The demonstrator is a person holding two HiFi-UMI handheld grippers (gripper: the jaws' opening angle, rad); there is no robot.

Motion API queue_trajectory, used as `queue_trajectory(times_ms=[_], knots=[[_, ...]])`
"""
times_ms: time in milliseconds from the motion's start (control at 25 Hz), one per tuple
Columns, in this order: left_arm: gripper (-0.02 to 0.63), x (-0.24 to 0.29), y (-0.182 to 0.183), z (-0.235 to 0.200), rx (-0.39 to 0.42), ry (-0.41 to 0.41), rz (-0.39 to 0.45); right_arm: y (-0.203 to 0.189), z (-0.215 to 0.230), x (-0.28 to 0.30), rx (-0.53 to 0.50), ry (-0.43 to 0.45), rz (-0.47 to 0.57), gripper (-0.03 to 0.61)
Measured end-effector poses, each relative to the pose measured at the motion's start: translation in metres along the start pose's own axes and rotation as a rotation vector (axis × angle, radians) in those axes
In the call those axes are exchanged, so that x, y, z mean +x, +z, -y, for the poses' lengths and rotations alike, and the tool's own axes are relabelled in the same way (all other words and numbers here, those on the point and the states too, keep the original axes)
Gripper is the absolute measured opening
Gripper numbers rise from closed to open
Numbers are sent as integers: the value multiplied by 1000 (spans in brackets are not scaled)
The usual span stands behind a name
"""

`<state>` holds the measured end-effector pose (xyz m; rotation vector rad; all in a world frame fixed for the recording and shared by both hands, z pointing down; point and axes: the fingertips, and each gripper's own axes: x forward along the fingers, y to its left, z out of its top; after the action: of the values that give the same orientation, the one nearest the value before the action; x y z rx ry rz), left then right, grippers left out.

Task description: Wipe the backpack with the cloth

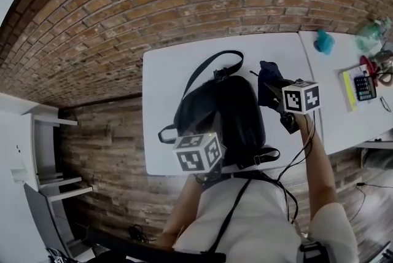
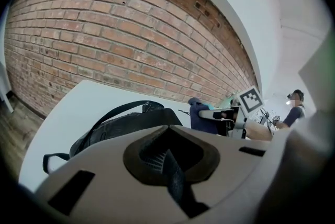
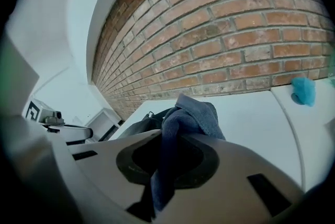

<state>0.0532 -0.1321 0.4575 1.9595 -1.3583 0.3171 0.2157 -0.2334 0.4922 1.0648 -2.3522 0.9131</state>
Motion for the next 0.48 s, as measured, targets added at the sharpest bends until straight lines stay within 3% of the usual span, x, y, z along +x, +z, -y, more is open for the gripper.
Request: queue_trajectory(times_ms=[480], knots=[[5,4,-6,-17,8,-11,-56,-16,22,69,128,71,-86,38]])
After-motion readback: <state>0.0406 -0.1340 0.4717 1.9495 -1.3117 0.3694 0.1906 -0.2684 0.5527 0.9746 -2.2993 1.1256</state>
